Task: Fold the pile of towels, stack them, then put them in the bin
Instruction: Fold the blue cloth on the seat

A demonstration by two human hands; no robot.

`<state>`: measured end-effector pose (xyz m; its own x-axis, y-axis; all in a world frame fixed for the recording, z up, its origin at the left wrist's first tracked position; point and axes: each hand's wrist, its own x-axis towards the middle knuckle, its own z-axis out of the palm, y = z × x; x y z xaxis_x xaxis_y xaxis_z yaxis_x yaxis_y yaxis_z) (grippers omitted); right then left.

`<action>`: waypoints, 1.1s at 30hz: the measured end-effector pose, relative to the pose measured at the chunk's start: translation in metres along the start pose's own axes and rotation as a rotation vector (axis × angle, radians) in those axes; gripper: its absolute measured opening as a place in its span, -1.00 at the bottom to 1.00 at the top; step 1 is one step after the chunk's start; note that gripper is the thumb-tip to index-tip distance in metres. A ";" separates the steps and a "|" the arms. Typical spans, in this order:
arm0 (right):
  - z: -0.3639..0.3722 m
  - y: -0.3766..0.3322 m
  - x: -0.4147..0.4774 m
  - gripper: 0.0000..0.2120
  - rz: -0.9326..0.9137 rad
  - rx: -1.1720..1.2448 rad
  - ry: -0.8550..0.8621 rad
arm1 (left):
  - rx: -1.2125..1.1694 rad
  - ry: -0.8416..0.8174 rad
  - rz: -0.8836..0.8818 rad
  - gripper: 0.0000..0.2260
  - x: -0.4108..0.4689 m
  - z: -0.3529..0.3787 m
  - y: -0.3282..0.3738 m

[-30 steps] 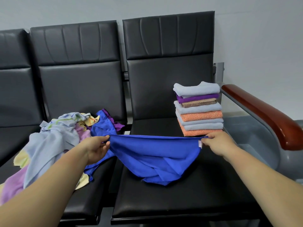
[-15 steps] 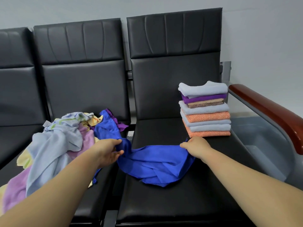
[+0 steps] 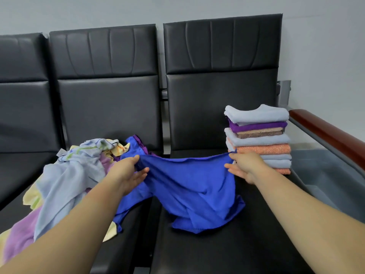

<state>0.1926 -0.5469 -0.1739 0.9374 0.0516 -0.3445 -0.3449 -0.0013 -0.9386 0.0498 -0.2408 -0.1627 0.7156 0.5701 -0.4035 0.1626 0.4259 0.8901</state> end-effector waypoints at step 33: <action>-0.093 0.031 -0.070 -0.97 0.064 -0.911 -0.180 | 1.020 -0.097 0.086 -0.81 -0.031 -0.041 -0.044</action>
<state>0.1213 -0.6433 -0.1804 0.8698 0.1785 -0.4599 -0.1525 -0.7893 -0.5948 -0.0069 -0.2485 -0.1978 0.7965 0.4924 -0.3508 0.5754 -0.4392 0.6900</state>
